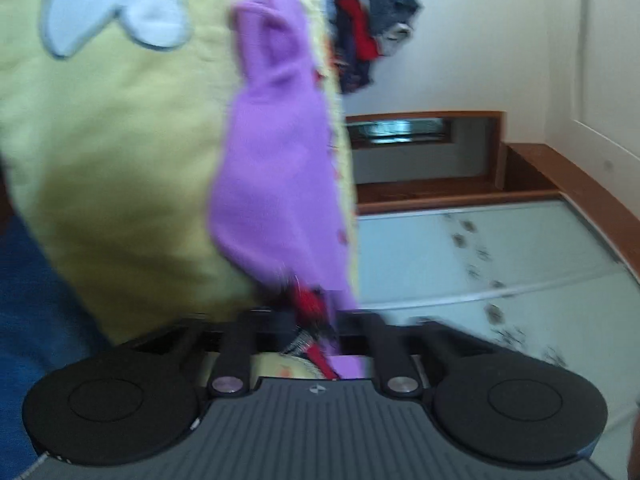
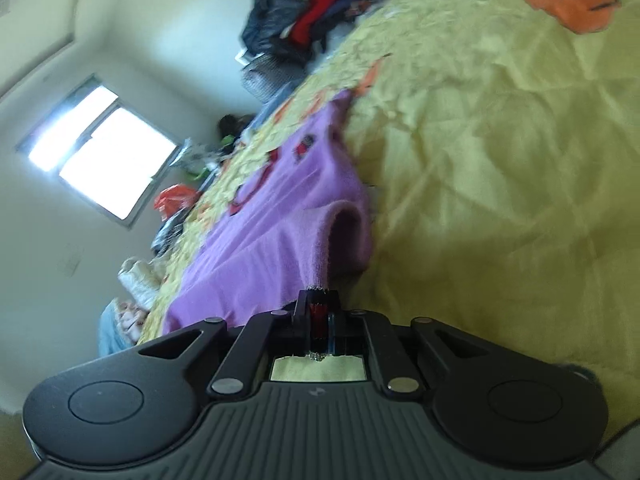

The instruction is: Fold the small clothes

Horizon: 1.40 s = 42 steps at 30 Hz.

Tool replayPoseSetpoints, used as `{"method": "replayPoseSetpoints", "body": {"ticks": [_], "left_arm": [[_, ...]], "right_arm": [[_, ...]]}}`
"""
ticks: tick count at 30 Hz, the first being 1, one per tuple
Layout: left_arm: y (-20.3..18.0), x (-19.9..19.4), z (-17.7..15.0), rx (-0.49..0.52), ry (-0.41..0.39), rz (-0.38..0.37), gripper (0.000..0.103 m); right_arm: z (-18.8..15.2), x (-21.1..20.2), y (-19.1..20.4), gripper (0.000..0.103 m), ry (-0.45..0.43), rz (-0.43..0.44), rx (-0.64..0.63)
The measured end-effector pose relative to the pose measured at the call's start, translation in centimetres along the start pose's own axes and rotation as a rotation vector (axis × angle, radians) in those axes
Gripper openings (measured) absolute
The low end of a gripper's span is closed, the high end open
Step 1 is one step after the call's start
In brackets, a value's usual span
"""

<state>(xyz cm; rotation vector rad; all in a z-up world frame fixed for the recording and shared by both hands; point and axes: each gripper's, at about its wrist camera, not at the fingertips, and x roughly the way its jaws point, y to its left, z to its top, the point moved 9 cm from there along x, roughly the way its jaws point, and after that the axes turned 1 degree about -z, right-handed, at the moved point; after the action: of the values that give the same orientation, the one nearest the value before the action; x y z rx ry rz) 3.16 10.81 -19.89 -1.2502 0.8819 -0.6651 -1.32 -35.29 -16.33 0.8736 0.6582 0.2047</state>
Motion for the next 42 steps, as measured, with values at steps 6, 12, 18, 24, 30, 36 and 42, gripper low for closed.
{"method": "replayPoseSetpoints", "body": {"ticks": [6,12,18,24,30,36,42], "left_arm": [[0.9,0.0,0.1,-0.039,-0.006,-0.018,0.023],[2.4,0.2,-0.3,-0.033,-0.006,0.028,0.002],[-1.1,-2.6,-0.5,0.082,-0.024,-0.086,0.002],[-3.6,-5.6,-1.0,0.151,-0.047,-0.089,0.002],[-5.8,-9.0,-3.0,0.190,-0.043,-0.124,0.002],[-6.8,-11.5,-4.2,0.167,-0.081,-0.169,0.002],[-8.0,-14.0,-4.5,0.133,-0.125,-0.204,0.002]], "right_arm": [[0.0,0.0,-0.1,0.009,-0.007,-0.008,0.005],[0.1,-0.3,0.7,0.006,-0.031,0.023,-0.026],[0.8,-1.5,3.2,0.005,-0.084,0.138,-0.049],[0.4,-3.9,5.8,0.005,-0.125,0.240,-0.059],[-0.9,-7.1,6.9,0.005,-0.148,0.313,-0.015],[-2.0,-8.9,7.6,0.005,-0.147,0.355,0.059],[-1.8,-10.7,9.2,0.005,-0.158,0.379,0.102]]}}
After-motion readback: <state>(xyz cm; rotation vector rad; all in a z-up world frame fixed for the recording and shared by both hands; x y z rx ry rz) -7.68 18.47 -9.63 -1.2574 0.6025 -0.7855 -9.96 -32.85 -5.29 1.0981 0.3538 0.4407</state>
